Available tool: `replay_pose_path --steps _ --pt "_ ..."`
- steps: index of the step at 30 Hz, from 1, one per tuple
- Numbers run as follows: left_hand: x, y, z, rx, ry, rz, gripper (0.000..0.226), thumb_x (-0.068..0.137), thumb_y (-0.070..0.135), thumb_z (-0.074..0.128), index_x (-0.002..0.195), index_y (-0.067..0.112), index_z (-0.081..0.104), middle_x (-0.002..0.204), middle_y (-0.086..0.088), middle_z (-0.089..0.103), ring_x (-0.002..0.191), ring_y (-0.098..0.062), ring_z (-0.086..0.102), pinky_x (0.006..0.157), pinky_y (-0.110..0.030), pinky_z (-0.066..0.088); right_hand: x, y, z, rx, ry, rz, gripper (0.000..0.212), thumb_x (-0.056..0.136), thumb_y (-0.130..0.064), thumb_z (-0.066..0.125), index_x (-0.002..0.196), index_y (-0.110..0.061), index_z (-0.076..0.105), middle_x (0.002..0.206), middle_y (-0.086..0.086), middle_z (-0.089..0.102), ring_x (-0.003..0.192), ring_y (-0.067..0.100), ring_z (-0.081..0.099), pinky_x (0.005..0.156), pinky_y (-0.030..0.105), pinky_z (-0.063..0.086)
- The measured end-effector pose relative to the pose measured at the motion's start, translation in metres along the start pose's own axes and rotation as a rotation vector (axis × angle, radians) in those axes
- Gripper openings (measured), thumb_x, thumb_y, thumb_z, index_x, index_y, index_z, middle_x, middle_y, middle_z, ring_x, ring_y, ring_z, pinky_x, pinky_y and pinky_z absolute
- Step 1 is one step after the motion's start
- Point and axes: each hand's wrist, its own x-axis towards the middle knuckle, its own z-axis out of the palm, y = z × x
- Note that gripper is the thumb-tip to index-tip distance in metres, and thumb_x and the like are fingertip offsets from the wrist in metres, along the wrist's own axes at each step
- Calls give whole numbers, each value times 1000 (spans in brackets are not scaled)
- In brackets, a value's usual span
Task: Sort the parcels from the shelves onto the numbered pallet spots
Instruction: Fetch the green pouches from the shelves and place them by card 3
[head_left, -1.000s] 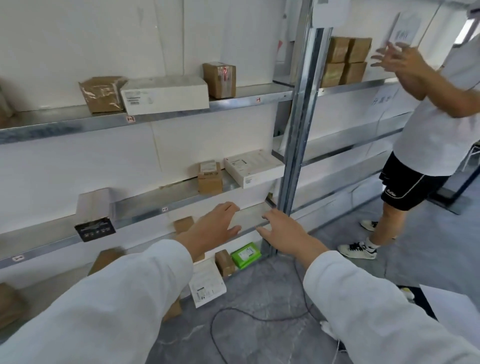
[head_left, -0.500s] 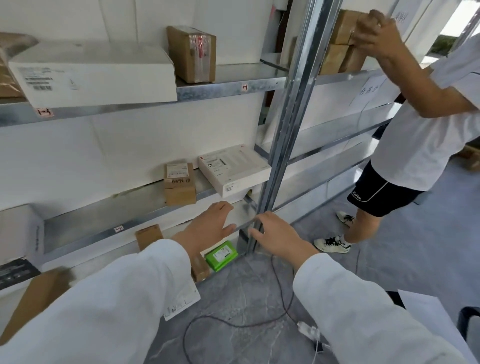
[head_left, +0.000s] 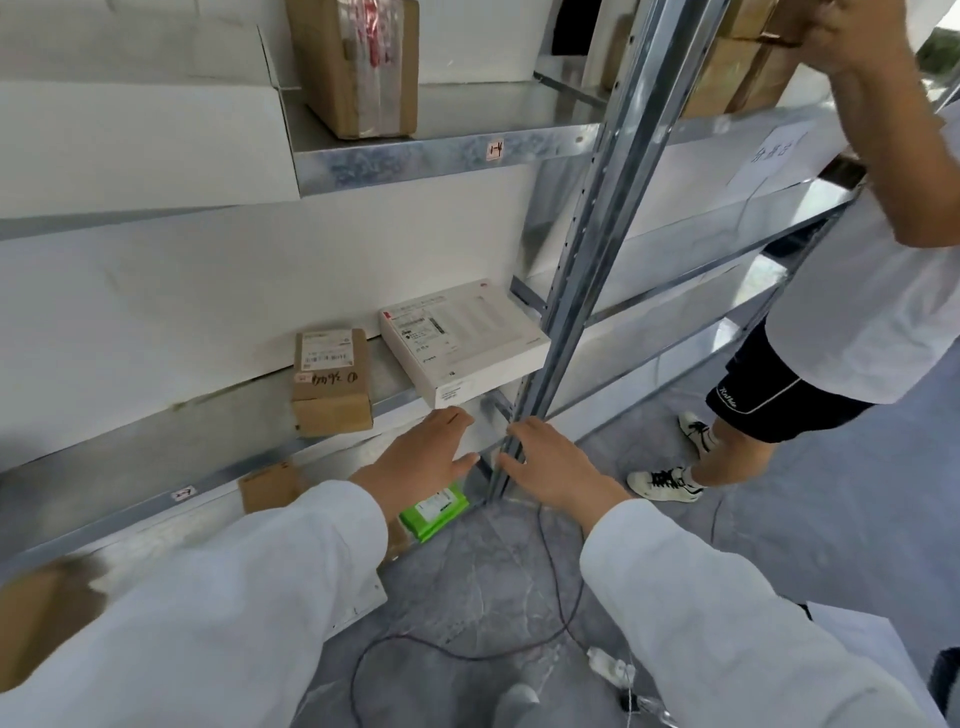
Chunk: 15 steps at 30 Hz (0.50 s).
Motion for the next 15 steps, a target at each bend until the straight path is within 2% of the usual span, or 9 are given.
replay_pose_path --steps 9,15 --pt "60 -6 29 -3 22 -199 51 95 41 51 139 17 40 142 2 44 129 -15 43 99 -34 43 86 58 -6 81 -131 -100 51 99 -40 44 143 -13 40 144 5 40 131 25 42 104 37 38" --pt "97 -4 80 -53 -70 -412 52 96 42 50 141 17 40 144 3 40 131 -15 40 103 -35 41 136 126 18 174 -289 -118 50 98 -36 44 141 -12 41 136 5 44 128 24 43 105 41 38"
